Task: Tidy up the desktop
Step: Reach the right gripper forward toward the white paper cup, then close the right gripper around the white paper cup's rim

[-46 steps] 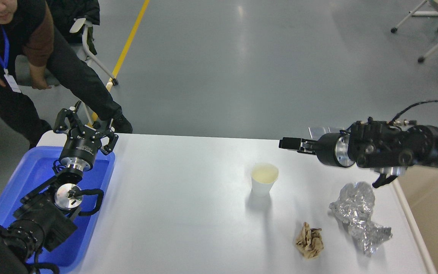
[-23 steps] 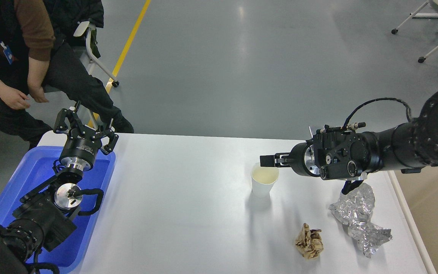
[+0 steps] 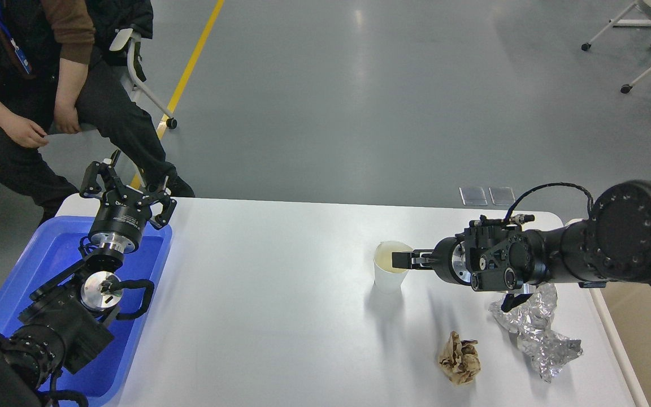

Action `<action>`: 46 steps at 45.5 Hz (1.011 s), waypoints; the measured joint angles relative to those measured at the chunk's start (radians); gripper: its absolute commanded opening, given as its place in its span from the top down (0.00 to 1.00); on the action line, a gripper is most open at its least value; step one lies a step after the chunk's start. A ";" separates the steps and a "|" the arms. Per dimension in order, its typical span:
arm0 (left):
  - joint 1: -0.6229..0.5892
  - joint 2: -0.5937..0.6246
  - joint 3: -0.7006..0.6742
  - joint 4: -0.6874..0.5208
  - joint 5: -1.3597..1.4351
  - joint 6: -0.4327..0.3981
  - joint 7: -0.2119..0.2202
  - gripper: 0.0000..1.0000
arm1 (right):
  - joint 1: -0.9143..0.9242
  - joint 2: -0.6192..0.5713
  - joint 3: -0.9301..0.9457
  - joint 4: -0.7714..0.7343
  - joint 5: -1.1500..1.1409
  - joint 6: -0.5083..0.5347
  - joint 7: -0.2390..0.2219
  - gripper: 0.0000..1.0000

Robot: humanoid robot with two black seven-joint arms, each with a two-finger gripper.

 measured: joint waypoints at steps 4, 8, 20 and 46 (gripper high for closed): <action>0.000 0.000 0.000 0.000 0.000 0.000 0.000 0.00 | -0.017 0.001 0.002 -0.014 0.001 -0.001 0.000 0.17; 0.000 0.000 0.000 0.000 0.000 0.000 0.000 0.00 | -0.027 0.002 0.004 -0.023 0.001 -0.005 0.001 0.42; 0.000 0.000 0.000 0.000 0.000 0.000 0.000 0.00 | -0.041 0.003 0.003 -0.035 -0.011 -0.028 0.007 0.95; 0.000 0.000 0.000 0.000 0.000 0.000 0.000 0.00 | -0.036 0.003 0.021 -0.040 -0.015 -0.044 0.051 1.00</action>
